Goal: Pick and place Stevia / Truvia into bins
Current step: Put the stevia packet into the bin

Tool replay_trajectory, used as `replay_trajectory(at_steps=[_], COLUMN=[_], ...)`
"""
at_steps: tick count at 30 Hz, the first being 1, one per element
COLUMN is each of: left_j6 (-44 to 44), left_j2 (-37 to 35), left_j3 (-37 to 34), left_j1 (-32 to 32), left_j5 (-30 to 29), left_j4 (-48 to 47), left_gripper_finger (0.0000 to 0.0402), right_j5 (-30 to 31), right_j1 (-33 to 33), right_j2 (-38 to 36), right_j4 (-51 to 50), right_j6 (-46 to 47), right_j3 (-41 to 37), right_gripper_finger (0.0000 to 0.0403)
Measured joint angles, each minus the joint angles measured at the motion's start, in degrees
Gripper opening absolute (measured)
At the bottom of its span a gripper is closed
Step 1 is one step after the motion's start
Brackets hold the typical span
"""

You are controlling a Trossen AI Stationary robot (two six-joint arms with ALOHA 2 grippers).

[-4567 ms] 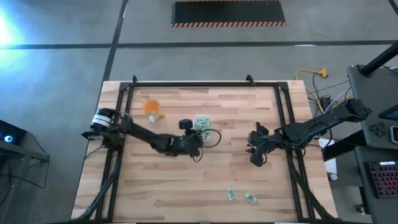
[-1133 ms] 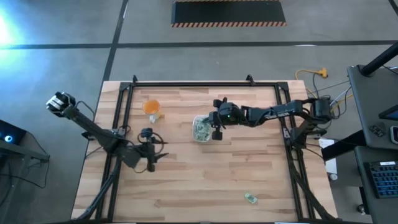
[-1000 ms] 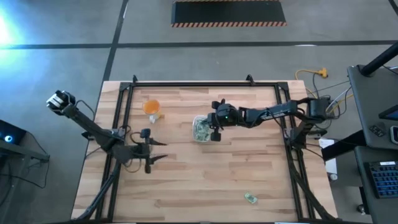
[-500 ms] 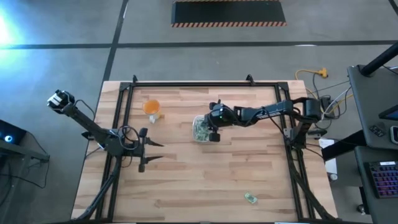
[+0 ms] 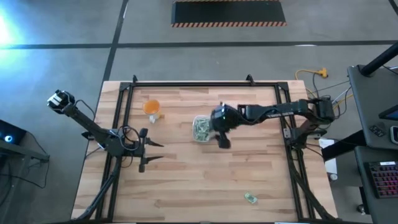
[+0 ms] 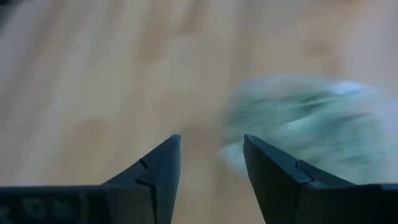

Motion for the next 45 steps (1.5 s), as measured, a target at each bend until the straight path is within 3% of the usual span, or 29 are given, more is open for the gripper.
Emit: replay_trajectory(at_steps=[5, 10, 25, 39, 45], left_j6=[3.08, 5.68, 13.27, 19.16, 19.56], left_j2=[-0.05, -0.09, 0.07, 0.04, 0.07], left_j3=[0.23, 0.2, 0.05, 0.76, 0.74], left_j1=[0.02, 0.04, 0.13, 0.91, 0.92], left_j5=[-0.02, -0.09, -0.36, -0.49, -0.52], left_j4=[0.75, 1.16, 7.02, 10.95, 11.28], left_gripper_finger=[0.0195, 0.0195, 0.0195, 0.0195, 0.0195], right_j5=[-7.85, -8.16, 7.72, 15.44, 16.19], right_j1=[6.17, 14.92, 42.33, 49.85, 52.04], right_j2=[-2.65, -3.58, -3.12, -3.08, 0.49], right_j4=[-6.55, -13.05, -13.4, -6.58, -5.49], right_j6=[5.48, 18.17, 56.94, 58.51, 57.34], right_j3=[-3.48, -6.25, -10.27, -11.7, -12.19], right_gripper_finger=[0.0169, 0.0167, 0.0134, 0.0127, 0.0126])
